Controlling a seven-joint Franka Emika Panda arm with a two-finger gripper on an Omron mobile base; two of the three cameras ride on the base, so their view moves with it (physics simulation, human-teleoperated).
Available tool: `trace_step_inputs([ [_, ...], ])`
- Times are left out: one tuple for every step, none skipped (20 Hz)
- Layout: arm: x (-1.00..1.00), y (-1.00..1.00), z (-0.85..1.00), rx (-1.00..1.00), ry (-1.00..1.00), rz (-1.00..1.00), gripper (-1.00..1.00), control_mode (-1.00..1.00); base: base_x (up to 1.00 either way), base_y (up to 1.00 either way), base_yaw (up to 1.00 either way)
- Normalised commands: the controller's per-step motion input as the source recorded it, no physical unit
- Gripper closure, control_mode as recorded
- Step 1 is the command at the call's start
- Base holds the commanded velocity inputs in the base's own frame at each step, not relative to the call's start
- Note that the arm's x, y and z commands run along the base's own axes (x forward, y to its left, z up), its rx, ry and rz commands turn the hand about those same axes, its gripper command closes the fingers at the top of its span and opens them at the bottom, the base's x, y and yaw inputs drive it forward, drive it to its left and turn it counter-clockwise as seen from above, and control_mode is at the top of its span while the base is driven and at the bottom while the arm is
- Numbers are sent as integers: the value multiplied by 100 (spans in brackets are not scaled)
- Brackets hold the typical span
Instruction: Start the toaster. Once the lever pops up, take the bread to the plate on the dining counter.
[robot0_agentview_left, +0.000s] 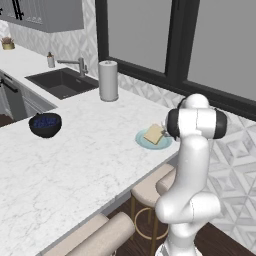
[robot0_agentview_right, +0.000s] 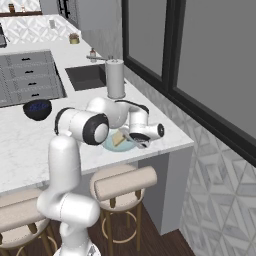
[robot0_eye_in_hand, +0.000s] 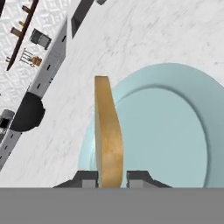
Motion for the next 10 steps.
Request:
trace_step_inputs([
  [12, 25, -2, 0, 2, 0, -100, -100, 0, 0, 0],
  [4, 21, 0, 0, 4, 0, -100, -100, 0, 0, 0],
  [0, 15, 0, 0, 3, 0, -100, -100, 0, 0, 0],
  [0, 10, 0, 0, 2, 0, -100, -100, 0, 0, 0],
  [0, 7, 0, 0, 1, 0, -100, -100, 0, 0, 0],
  [0, 10, 0, 0, 1, 0, -100, -100, 0, 0, 0],
  [0, 16, 0, 0, 5, 0, -100, -100, 0, 0, 0],
  [0, 14, 0, 0, 7, -1, -100, -100, 0, 0, 0],
  [0, 9, 0, 0, 6, -2, -100, -100, 0, 0, 0],
  [0, 8, 0, 0, 6, -3, -100, -100, 0, 0, 0],
])
